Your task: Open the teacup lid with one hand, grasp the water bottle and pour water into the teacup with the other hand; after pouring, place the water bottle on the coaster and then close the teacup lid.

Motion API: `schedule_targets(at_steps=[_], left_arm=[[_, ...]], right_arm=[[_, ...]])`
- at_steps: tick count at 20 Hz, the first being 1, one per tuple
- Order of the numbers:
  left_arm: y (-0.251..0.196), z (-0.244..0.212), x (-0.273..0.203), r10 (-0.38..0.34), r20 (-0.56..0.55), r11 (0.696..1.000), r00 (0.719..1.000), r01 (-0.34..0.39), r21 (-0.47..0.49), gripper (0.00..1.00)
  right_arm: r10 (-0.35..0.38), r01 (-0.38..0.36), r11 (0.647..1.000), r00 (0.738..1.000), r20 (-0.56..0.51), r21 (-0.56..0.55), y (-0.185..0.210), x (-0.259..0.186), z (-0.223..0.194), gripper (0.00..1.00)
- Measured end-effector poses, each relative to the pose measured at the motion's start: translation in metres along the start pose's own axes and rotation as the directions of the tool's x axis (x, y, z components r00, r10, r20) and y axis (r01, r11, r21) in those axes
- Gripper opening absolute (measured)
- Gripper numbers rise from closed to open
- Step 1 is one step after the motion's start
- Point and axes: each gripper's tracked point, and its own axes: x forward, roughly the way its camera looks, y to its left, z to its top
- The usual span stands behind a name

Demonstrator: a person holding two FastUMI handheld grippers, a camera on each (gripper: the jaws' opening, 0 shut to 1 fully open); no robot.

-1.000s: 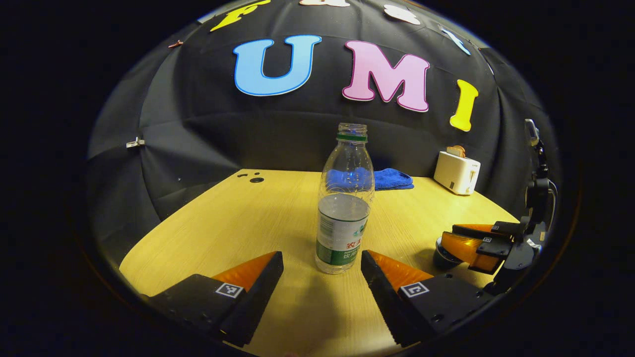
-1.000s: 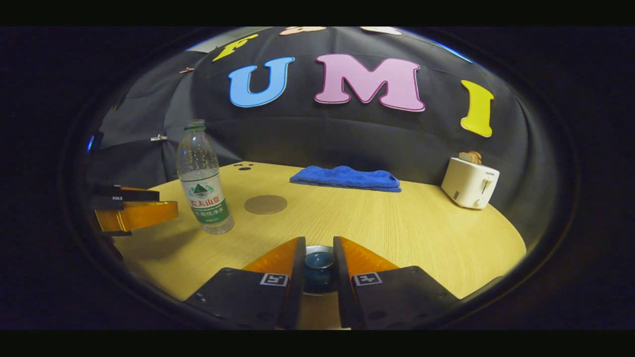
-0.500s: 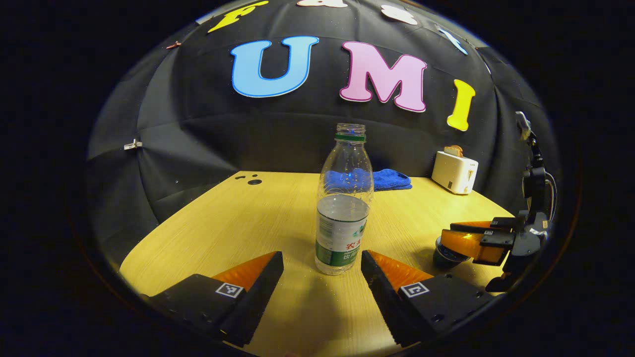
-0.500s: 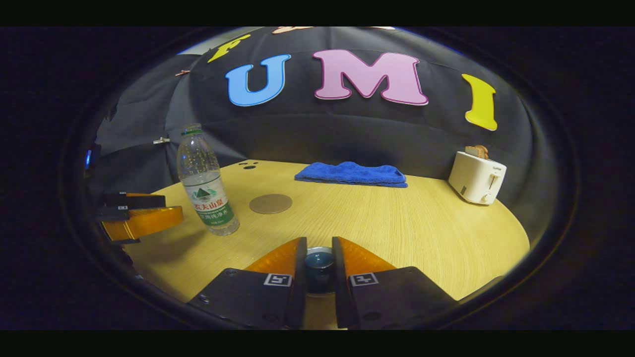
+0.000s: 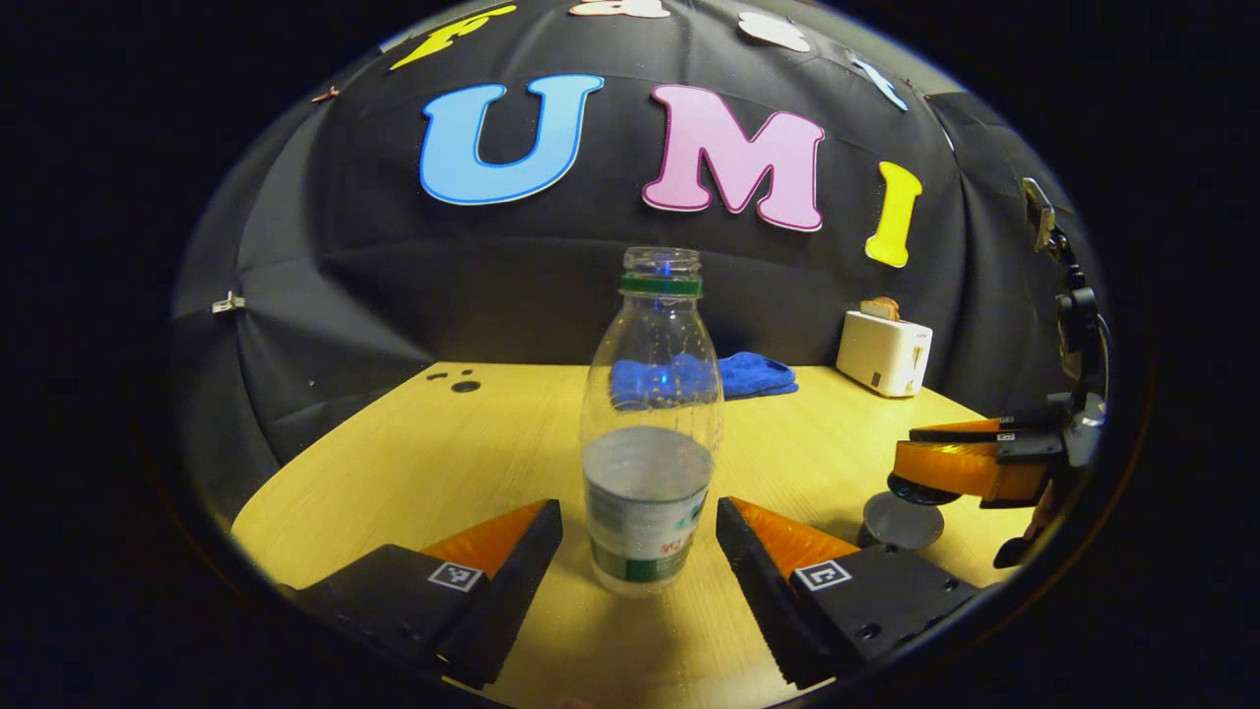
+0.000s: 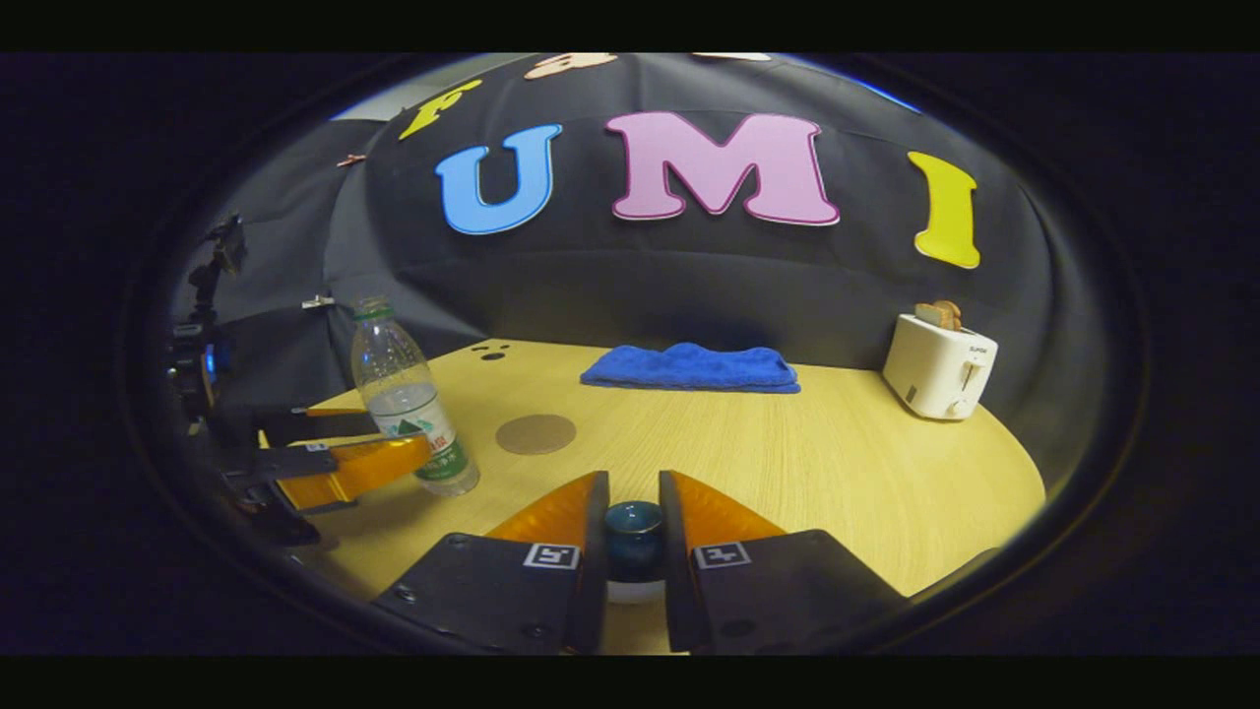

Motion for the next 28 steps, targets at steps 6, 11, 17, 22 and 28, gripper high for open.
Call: schedule_targets(at_steps=[6, 11, 17, 22, 28], left_arm=[[-0.007, 0.002, 0.039, -0.042, 0.021, 0.999, 0.999, 0.041, 0.027, 0.99], [-0.003, -0.003, 0.051, -0.05, 0.003, 0.998, 0.999, 0.05, 0.043, 0.8], [0.0, -0.004, 0.042, 0.006, -0.121, 0.959, 0.993, 0.028, 0.281, 0.73], [-0.005, 0.011, 0.033, 0.066, -0.081, 0.696, 0.995, 0.012, 0.718, 0.72], [-0.041, -0.001, 0.043, -0.003, -0.134, 0.417, 0.991, 0.123, 0.901, 0.71]], right_arm=[[-0.032, 0.033, 0.999, 0.999, 0.014, -0.018, -0.024, -0.01, 0.002, 0.28], [-0.074, 0.075, 0.997, 0.997, -0.02, 0.03, -0.041, -0.018, -0.015, 0.33], [-0.14, 0.142, 0.988, 0.989, -0.039, 0.057, -0.068, -0.039, -0.023, 0.22], [-0.193, 0.195, 0.979, 0.981, -0.034, 0.064, -0.091, -0.057, -0.026, 0.33], [-0.238, 0.24, 0.966, 0.971, -0.032, 0.094, -0.111, -0.076, -0.033, 0.22]])
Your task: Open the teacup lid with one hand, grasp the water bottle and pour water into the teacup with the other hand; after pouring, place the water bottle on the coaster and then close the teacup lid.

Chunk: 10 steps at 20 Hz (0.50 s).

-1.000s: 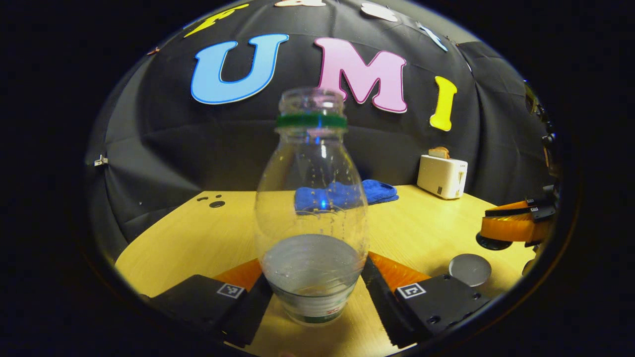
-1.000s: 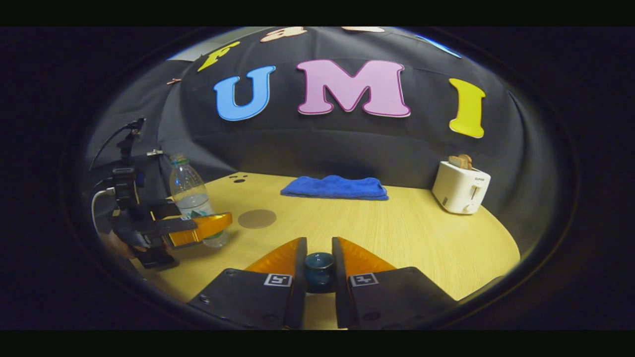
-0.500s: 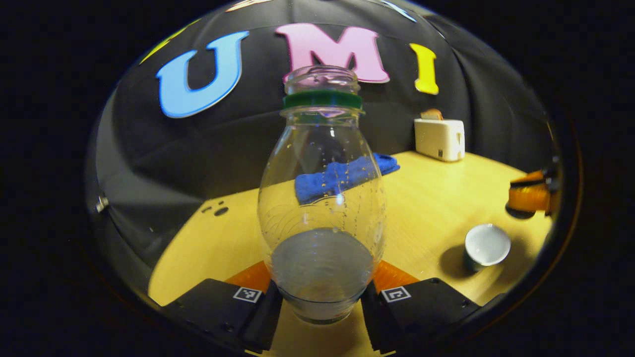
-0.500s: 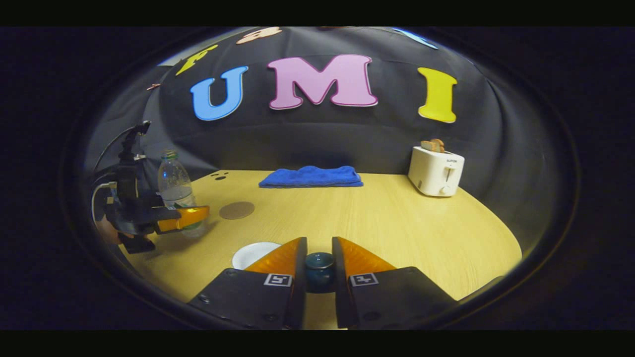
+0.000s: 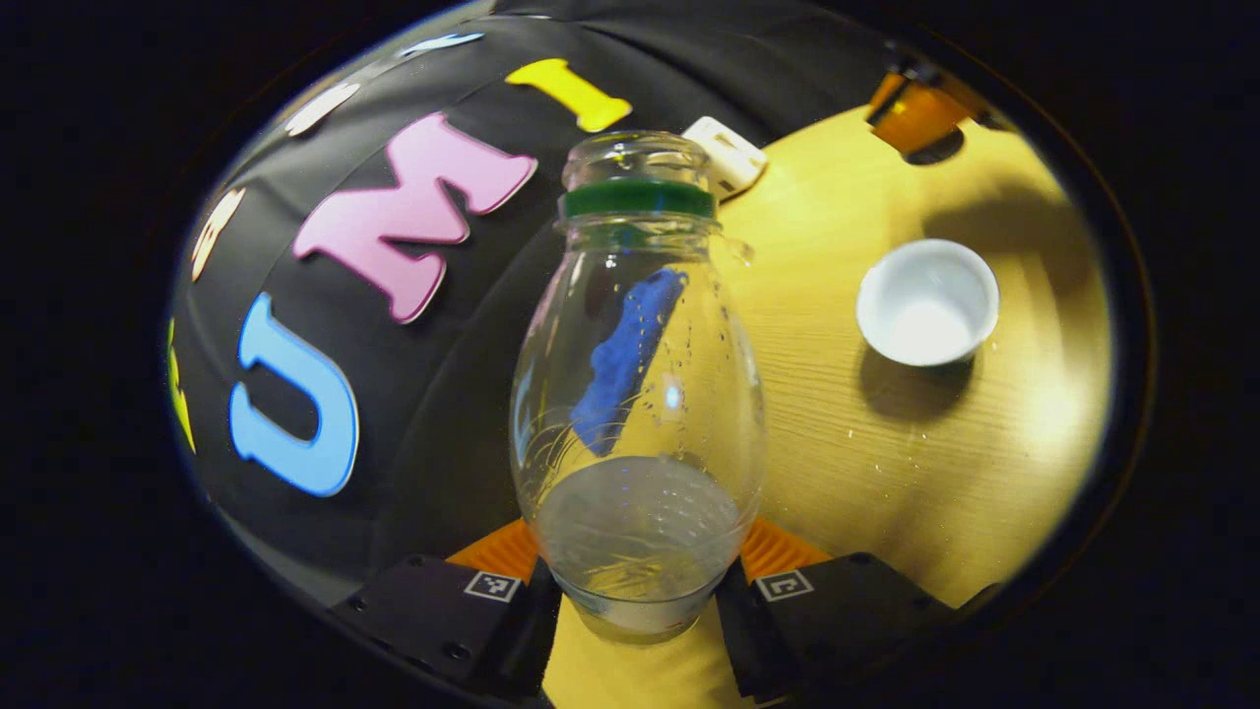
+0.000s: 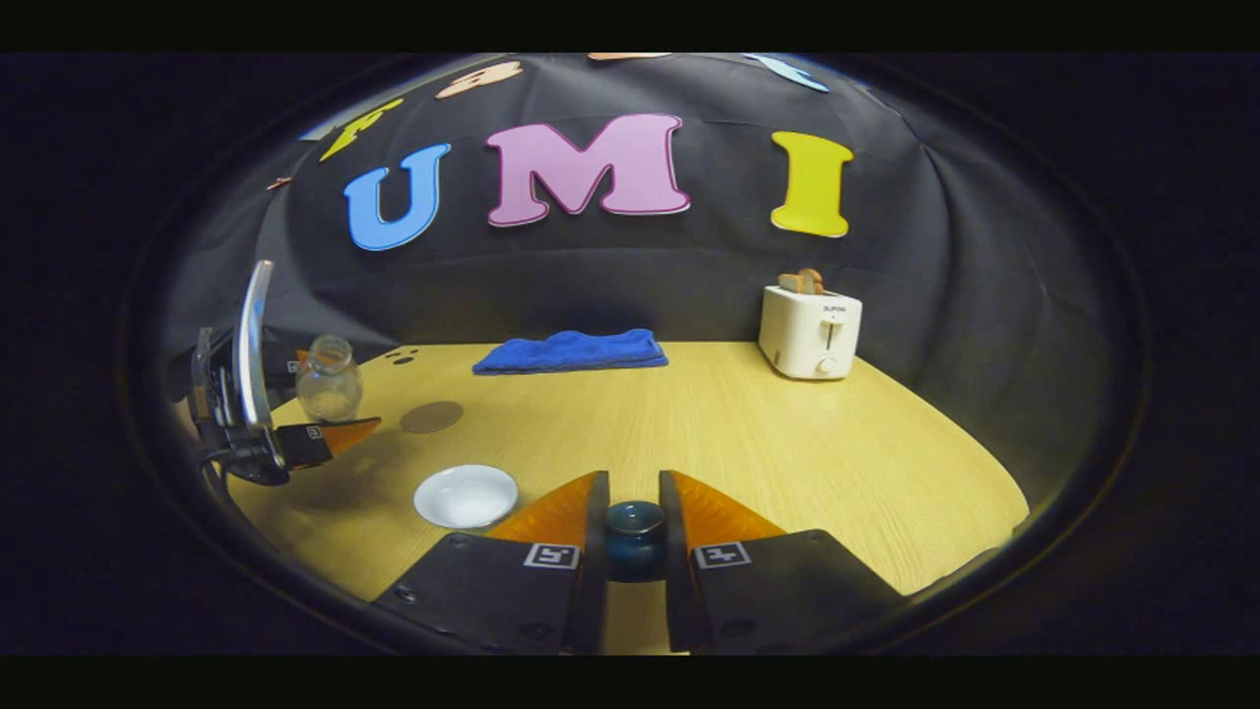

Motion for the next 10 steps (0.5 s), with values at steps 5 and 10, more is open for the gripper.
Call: schedule_targets(at_steps=[5, 10], left_arm=[[-0.018, -0.007, 0.008, -0.057, -0.008, 0.981, 0.998, 0.057, 0.185, 0.71], [-0.025, -0.002, 0.013, -0.102, -0.016, 0.939, 0.995, 0.102, 0.328, 0.71]], right_arm=[[-0.025, 0.025, 1.0, 1.0, -0.014, -0.001, -0.011, -0.005, -0.013, 0.22], [-0.029, 0.03, 0.999, 0.999, -0.022, 0.018, -0.013, -0.007, -0.018, 0.29]])
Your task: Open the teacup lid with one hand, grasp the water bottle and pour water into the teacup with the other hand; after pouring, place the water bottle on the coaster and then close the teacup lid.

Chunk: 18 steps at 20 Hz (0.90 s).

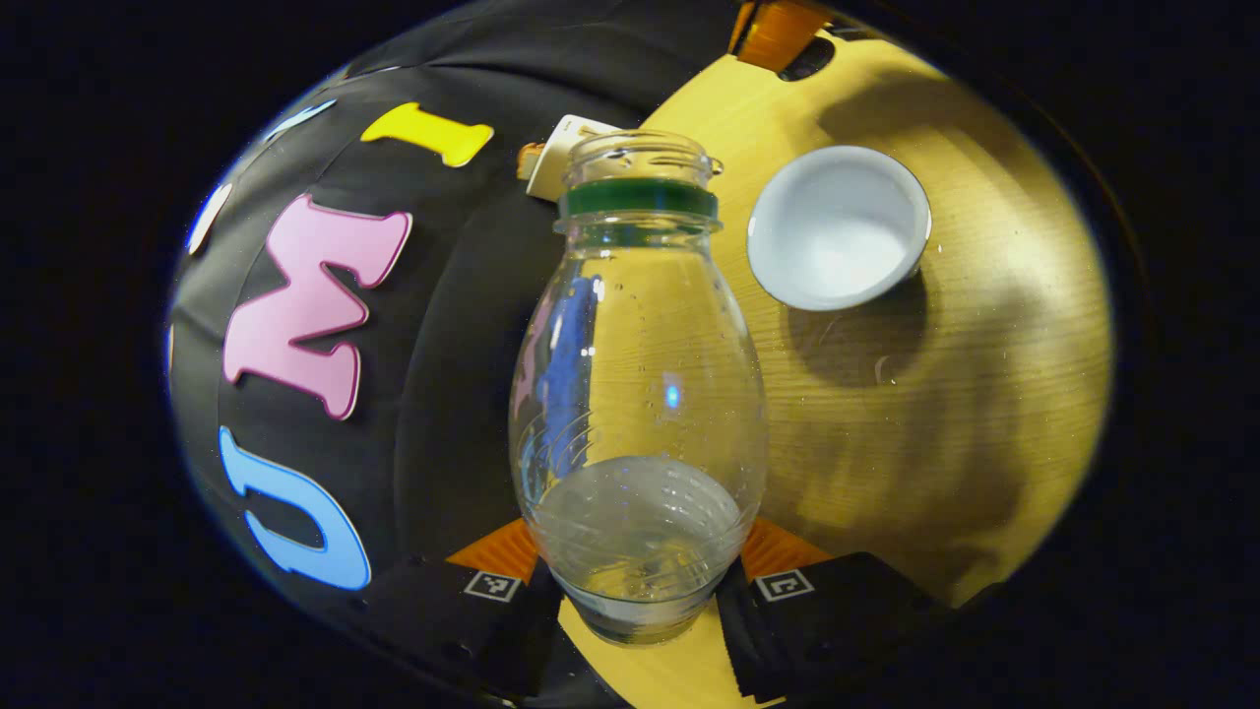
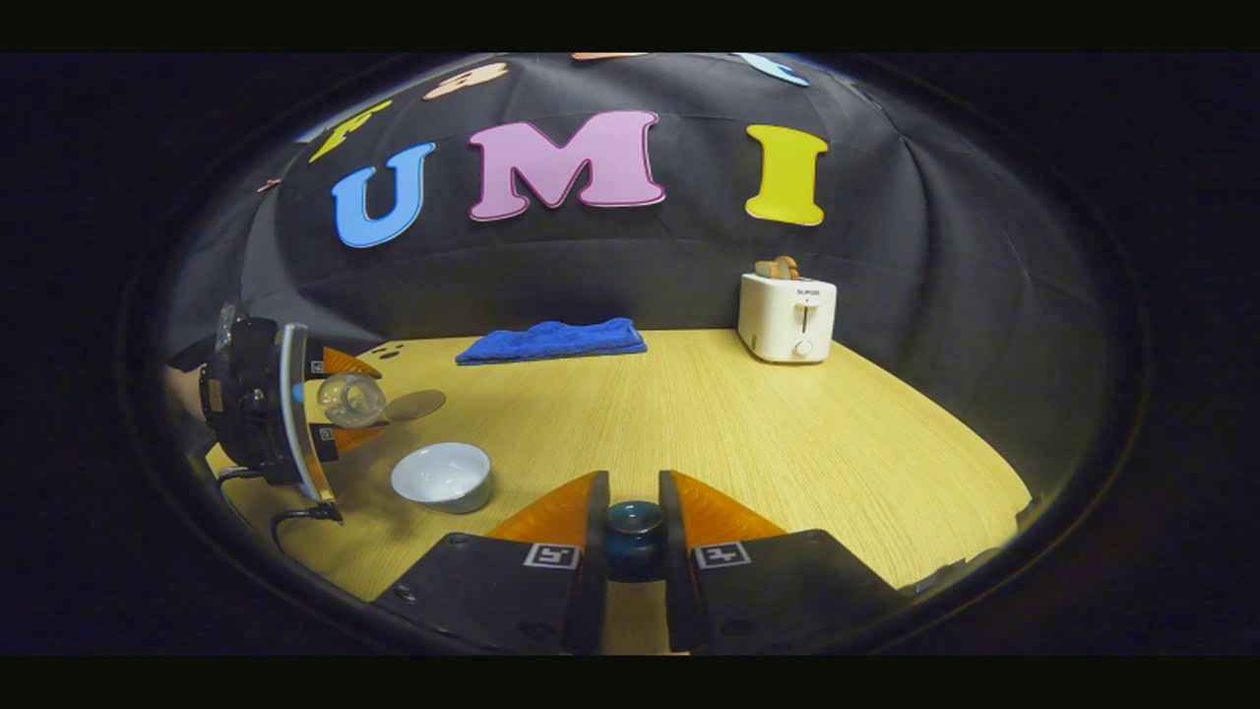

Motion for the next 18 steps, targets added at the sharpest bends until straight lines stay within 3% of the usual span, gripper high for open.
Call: schedule_targets(at_steps=[5, 10, 18], left_arm=[[-0.006, 0.011, 0.012, -0.048, 0.011, 0.986, 0.999, 0.046, 0.162, 0.72], [-0.011, 0.009, 0.013, -0.09, -0.017, 0.961, 0.996, 0.091, 0.261, 0.72], [0.002, 0.006, 0.018, -0.072, -0.027, 0.926, 0.997, 0.077, 0.369, 0.72]], right_arm=[[-0.003, 0.003, 1.0, 1.0, -0.01, 0.01, -0.003, -0.003, -0.005, 0.32], [0.014, -0.014, 1.0, 1.0, -0.012, 0.011, 0.003, -0.004, -0.009, 0.33], [0.043, -0.042, 0.999, 0.999, -0.016, 0.021, 0.015, -0.007, -0.01, 0.33]])
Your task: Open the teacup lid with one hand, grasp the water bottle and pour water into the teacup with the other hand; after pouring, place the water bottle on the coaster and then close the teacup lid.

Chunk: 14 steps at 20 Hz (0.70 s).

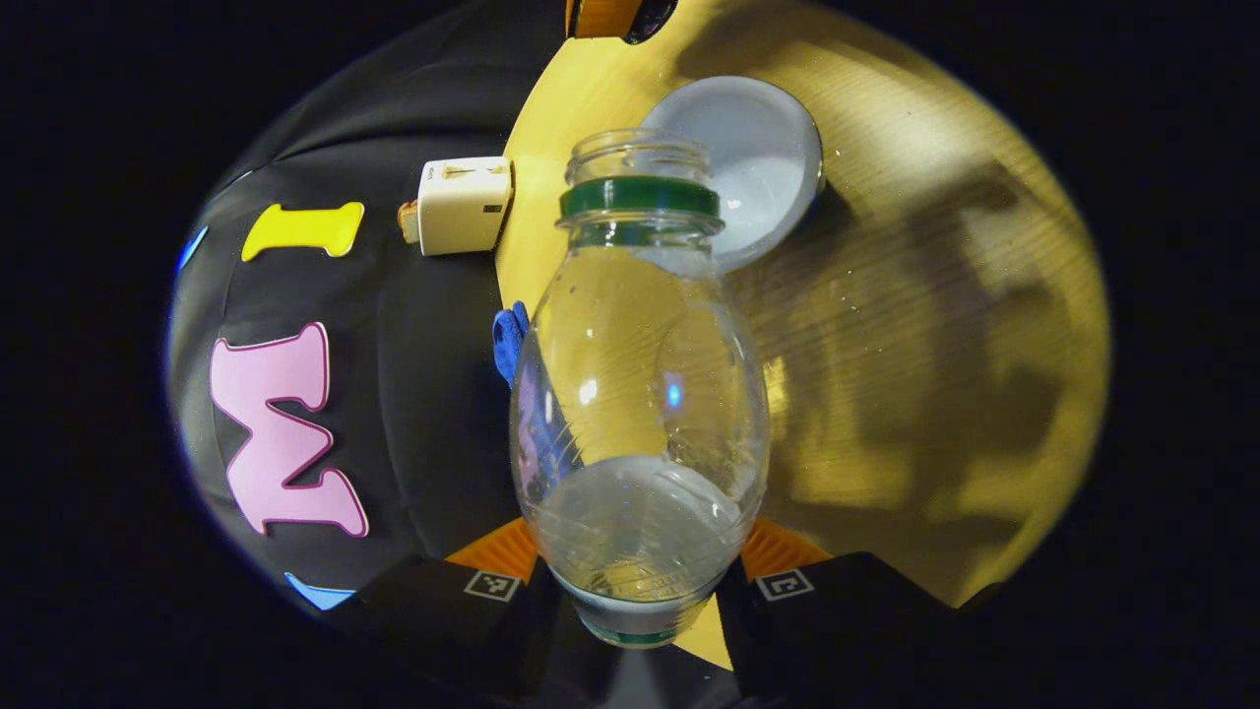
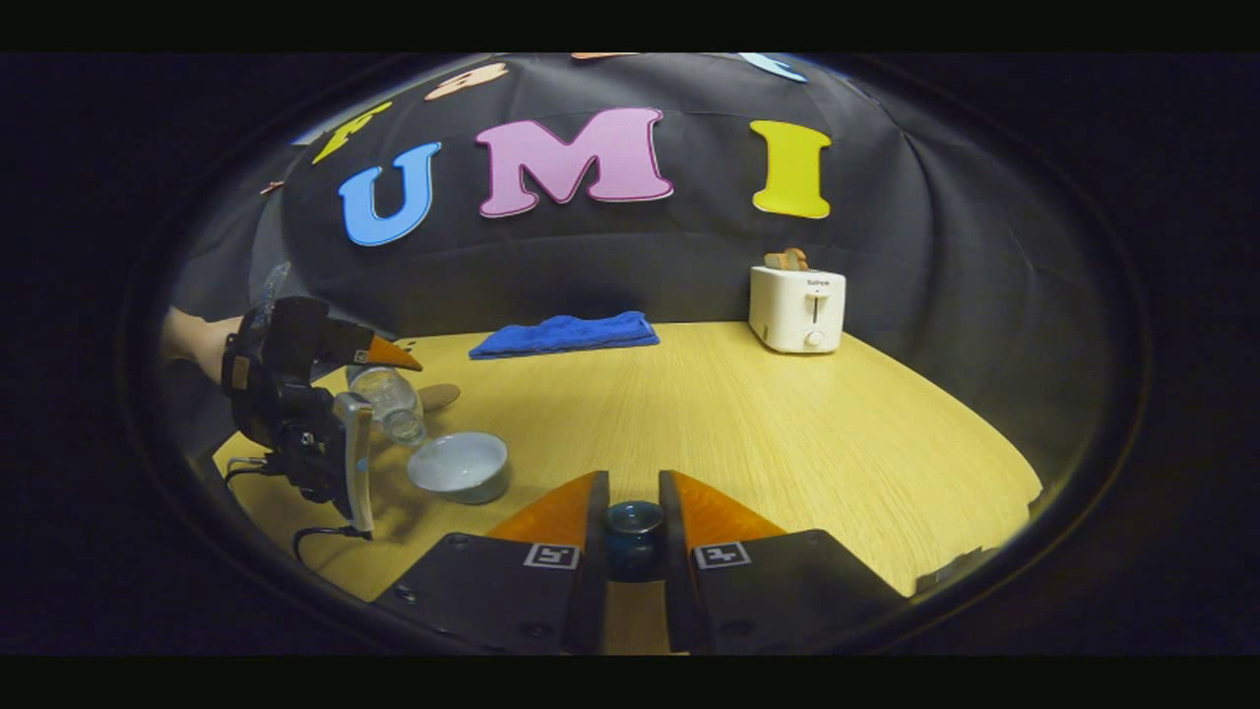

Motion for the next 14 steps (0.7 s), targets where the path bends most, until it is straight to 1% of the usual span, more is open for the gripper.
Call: schedule_targets(at_steps=[1, 2, 3, 7, 9, 10, 14], left_arm=[[0.002, -0.003, 0.0, 0.006, -0.006, 1.0, 1.0, -0.006, 0.014, 0.72], [0.004, -0.003, 0.0, 0.01, -0.006, 1.0, 1.0, -0.01, 0.029, 0.71], [0.006, -0.002, 0.0, 0.014, -0.004, 0.999, 1.0, -0.014, 0.043, 0.72], [0.013, -0.003, 0.001, 0.02, 0.007, 0.994, 1.0, -0.02, 0.107, 0.71], [0.014, -0.004, 0.003, 0.001, 0.005, 0.992, 1.0, -0.001, 0.13, 0.72], [0.014, -0.004, 0.004, -0.007, 0.002, 0.99, 1.0, 0.007, 0.143, 0.71], [0.019, 0.0, 0.012, -0.012, 0.003, 0.979, 1.0, 0.011, 0.204, 0.72]], right_arm=[[0.002, -0.002, 1.0, 1.0, -0.002, 0.0, 0.002, -0.001, -0.001, 0.33], [0.003, -0.003, 1.0, 1.0, -0.004, -0.001, 0.004, -0.001, -0.002, 0.22], [0.005, -0.005, 1.0, 1.0, -0.005, 0.003, 0.005, -0.003, -0.002, 0.28], [0.01, -0.01, 1.0, 1.0, -0.022, 0.005, 0.009, -0.005, -0.009, 0.28], [-0.002, 0.002, 1.0, 0.999, -0.038, -0.004, 0.004, -0.004, -0.012, 0.24], [-0.007, 0.007, 1.0, 0.999, -0.038, 0.002, 0.001, -0.004, -0.012, 0.28], [-0.005, 0.006, 0.999, 0.999, -0.046, 0.033, 0.001, -0.005, -0.013, 0.28]])
